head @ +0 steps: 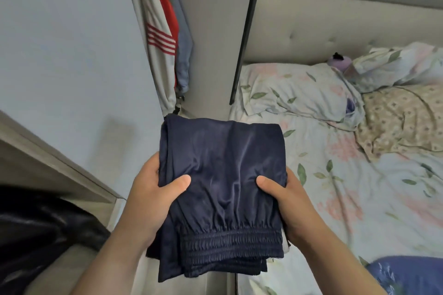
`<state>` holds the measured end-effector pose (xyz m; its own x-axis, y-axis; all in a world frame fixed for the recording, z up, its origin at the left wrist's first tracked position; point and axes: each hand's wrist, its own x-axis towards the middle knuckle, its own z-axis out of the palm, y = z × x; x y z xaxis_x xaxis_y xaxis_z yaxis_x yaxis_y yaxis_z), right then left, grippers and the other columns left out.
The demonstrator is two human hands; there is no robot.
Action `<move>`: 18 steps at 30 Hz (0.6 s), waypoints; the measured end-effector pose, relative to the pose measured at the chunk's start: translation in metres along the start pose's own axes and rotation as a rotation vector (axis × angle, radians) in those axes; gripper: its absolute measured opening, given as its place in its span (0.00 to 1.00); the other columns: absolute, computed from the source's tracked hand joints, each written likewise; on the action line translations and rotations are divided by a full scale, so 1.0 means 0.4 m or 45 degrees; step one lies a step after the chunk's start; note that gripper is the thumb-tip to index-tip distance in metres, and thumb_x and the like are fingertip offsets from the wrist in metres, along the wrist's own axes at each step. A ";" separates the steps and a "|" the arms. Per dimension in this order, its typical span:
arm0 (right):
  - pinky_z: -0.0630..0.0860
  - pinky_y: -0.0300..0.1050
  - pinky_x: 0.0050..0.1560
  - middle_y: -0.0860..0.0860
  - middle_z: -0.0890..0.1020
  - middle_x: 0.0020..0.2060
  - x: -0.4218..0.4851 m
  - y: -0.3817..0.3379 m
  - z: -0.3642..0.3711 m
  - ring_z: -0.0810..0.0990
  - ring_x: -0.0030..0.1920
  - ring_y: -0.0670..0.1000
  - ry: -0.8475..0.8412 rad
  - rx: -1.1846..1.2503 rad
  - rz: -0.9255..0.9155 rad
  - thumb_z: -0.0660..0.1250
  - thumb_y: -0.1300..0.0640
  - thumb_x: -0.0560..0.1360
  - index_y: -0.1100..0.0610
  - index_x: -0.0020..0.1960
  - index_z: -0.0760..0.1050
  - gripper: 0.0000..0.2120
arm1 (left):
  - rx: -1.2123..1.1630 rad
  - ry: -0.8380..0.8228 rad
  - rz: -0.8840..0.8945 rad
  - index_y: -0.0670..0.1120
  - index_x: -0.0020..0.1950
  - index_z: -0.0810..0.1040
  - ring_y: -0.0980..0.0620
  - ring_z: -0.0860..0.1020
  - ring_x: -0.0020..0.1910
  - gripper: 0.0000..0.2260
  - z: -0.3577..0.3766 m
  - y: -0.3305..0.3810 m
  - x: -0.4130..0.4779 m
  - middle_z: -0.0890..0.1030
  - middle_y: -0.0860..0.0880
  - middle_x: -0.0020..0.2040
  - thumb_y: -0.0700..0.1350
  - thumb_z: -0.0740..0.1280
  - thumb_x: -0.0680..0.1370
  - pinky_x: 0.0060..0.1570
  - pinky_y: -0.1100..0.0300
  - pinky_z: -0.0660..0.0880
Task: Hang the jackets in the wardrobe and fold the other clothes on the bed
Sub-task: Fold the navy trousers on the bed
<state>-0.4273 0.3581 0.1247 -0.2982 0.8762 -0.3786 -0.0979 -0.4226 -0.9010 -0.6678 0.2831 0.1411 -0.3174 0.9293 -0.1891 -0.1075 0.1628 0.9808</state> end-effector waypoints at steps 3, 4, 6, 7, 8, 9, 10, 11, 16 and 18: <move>0.82 0.45 0.44 0.51 0.85 0.54 -0.038 -0.113 0.068 0.85 0.52 0.55 -0.029 -0.021 -0.005 0.73 0.60 0.73 0.48 0.59 0.78 0.16 | -0.020 0.045 0.013 0.60 0.59 0.79 0.50 0.83 0.53 0.20 -0.032 0.125 -0.024 0.84 0.52 0.55 0.45 0.72 0.69 0.53 0.47 0.79; 0.82 0.46 0.45 0.51 0.85 0.54 -0.054 -0.144 0.086 0.85 0.52 0.55 -0.038 -0.037 0.007 0.71 0.61 0.75 0.48 0.60 0.77 0.16 | -0.017 0.056 0.005 0.59 0.59 0.79 0.49 0.83 0.53 0.19 -0.040 0.158 -0.036 0.84 0.52 0.55 0.44 0.72 0.70 0.53 0.47 0.79; 0.82 0.49 0.47 0.50 0.85 0.54 -0.073 -0.219 0.118 0.85 0.52 0.55 -0.047 -0.044 -0.009 0.70 0.61 0.76 0.48 0.61 0.77 0.16 | -0.043 0.060 0.010 0.58 0.59 0.79 0.49 0.83 0.53 0.19 -0.052 0.228 -0.046 0.84 0.51 0.55 0.41 0.72 0.72 0.54 0.46 0.79; 0.82 0.51 0.48 0.50 0.85 0.54 -0.086 -0.252 0.133 0.85 0.53 0.55 -0.054 -0.050 -0.019 0.70 0.61 0.76 0.48 0.61 0.77 0.16 | -0.057 0.064 0.009 0.57 0.59 0.79 0.48 0.83 0.54 0.18 -0.057 0.259 -0.055 0.84 0.50 0.55 0.38 0.72 0.74 0.54 0.45 0.79; 0.81 0.53 0.50 0.50 0.85 0.54 -0.095 -0.279 0.145 0.85 0.53 0.56 -0.057 -0.065 -0.026 0.71 0.61 0.75 0.48 0.61 0.77 0.17 | -0.053 0.070 0.004 0.57 0.59 0.80 0.48 0.83 0.54 0.18 -0.061 0.285 -0.061 0.84 0.50 0.55 0.37 0.71 0.76 0.54 0.45 0.79; 0.81 0.55 0.51 0.51 0.85 0.54 -0.105 -0.301 0.155 0.85 0.53 0.56 -0.055 -0.081 -0.032 0.72 0.59 0.74 0.48 0.61 0.77 0.18 | -0.046 0.074 -0.005 0.57 0.59 0.80 0.48 0.83 0.54 0.18 -0.066 0.309 -0.067 0.84 0.50 0.55 0.36 0.70 0.76 0.54 0.46 0.79; 0.80 0.56 0.52 0.51 0.85 0.54 -0.115 -0.323 0.166 0.85 0.53 0.56 -0.057 -0.080 -0.039 0.73 0.58 0.72 0.48 0.61 0.77 0.19 | -0.049 0.073 -0.006 0.57 0.59 0.80 0.48 0.83 0.54 0.18 -0.070 0.336 -0.073 0.84 0.50 0.55 0.36 0.69 0.76 0.53 0.47 0.79; 0.80 0.57 0.53 0.51 0.85 0.54 -0.121 -0.349 0.176 0.85 0.52 0.56 -0.061 -0.077 -0.049 0.73 0.56 0.70 0.48 0.62 0.77 0.21 | -0.056 0.073 0.006 0.58 0.58 0.80 0.48 0.83 0.54 0.18 -0.072 0.363 -0.075 0.84 0.51 0.55 0.36 0.69 0.76 0.52 0.48 0.79; 0.81 0.55 0.52 0.50 0.85 0.54 -0.135 -0.435 0.197 0.85 0.52 0.55 -0.078 -0.075 -0.105 0.73 0.54 0.67 0.47 0.61 0.76 0.23 | -0.043 0.068 0.057 0.59 0.57 0.80 0.49 0.83 0.53 0.18 -0.072 0.464 -0.071 0.84 0.51 0.55 0.36 0.70 0.76 0.52 0.49 0.79; 0.82 0.51 0.49 0.49 0.86 0.53 -0.131 -0.468 0.202 0.85 0.51 0.54 -0.071 -0.076 -0.140 0.73 0.54 0.68 0.46 0.60 0.76 0.22 | -0.047 0.068 0.085 0.60 0.56 0.81 0.50 0.84 0.52 0.18 -0.064 0.500 -0.058 0.84 0.52 0.54 0.36 0.70 0.76 0.51 0.50 0.79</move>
<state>-0.4701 0.3727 0.3301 -0.3409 0.9018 -0.2657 -0.0768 -0.3084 -0.9481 -0.7060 0.2855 0.3405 -0.3751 0.9183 -0.1266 -0.1186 0.0879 0.9890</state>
